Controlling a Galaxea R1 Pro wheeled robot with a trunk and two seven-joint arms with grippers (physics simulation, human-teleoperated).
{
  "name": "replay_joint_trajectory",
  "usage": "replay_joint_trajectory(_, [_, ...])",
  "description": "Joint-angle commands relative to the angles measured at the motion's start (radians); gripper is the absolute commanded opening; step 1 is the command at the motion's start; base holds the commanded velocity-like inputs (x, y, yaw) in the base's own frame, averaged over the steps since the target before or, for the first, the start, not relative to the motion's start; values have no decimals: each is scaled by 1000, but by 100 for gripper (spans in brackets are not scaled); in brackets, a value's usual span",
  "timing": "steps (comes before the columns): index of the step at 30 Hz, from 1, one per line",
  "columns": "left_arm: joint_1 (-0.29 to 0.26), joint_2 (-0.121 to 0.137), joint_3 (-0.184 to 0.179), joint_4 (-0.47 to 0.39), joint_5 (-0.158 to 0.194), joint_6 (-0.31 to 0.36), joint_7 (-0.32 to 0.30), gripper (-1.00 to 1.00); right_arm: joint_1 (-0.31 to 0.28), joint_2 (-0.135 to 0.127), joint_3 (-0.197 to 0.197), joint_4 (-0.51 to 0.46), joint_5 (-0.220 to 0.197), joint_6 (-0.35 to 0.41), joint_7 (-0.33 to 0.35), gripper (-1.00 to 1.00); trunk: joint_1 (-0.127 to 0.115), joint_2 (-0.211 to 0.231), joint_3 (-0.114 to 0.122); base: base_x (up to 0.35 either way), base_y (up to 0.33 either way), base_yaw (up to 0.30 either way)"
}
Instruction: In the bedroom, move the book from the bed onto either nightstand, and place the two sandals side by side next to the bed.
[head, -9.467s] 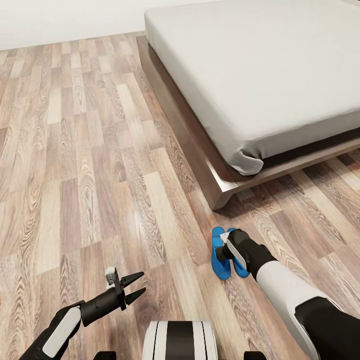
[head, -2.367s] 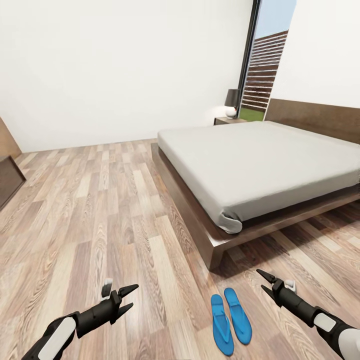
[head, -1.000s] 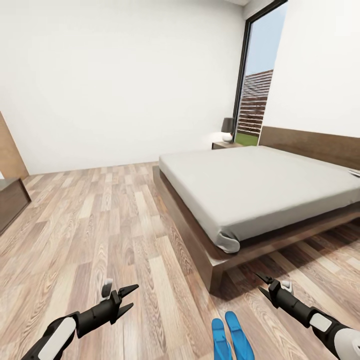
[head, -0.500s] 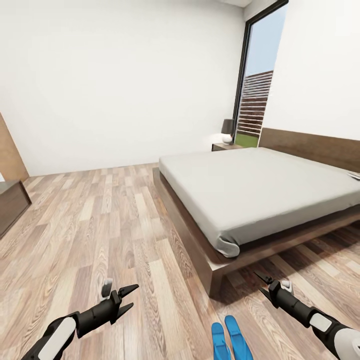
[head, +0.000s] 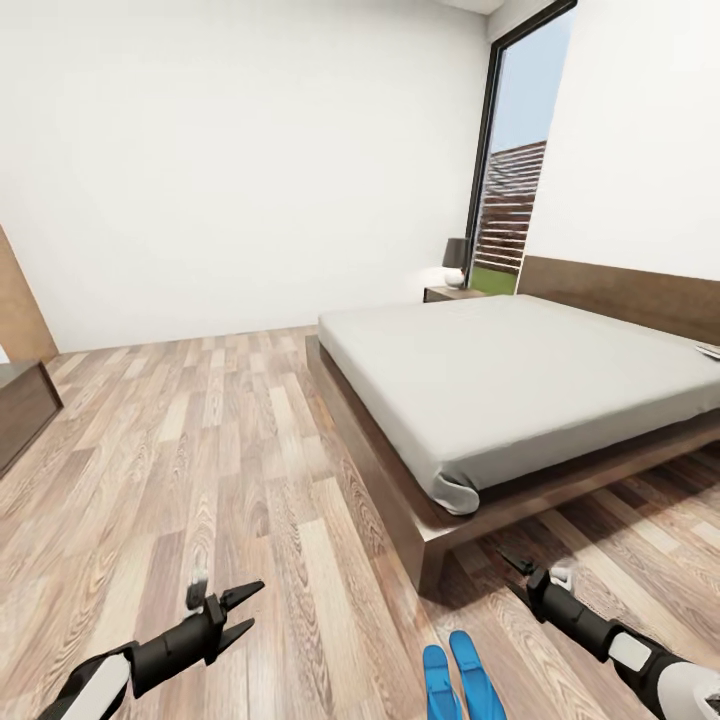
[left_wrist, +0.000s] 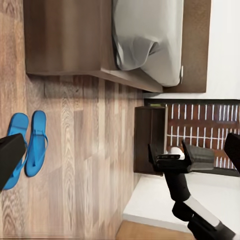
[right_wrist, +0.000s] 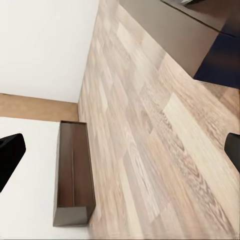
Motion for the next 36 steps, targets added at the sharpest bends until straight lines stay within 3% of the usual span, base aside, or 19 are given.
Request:
replay_joint_trajectory(1, [0, 0, -3, 2, 7, 5, 1, 100, 4, 4, 2, 3, -2, 7, 4, 100, 0, 0, -1, 0, 0, 0])
replay_joint_trajectory(8, [3, -5, -9, 5, 8, 4, 8, 100, 29, 13, 1, 2, 33, 0, 3, 100, 0, 0, -1, 0, 0, 0])
replay_joint_trajectory(24, [3, -7, -10, 6, 7, 4, 9, 100, 30, 15, 1, 2, 39, -2, -2, 100, 0, 0, -1, 0, 0, -6])
replay_joint_trajectory(36, [3, -7, -10, 7, 7, 2, 10, 100, 30, 15, 1, 2, 41, -2, -1, 100, 0, 0, -1, 0, 0, -208])
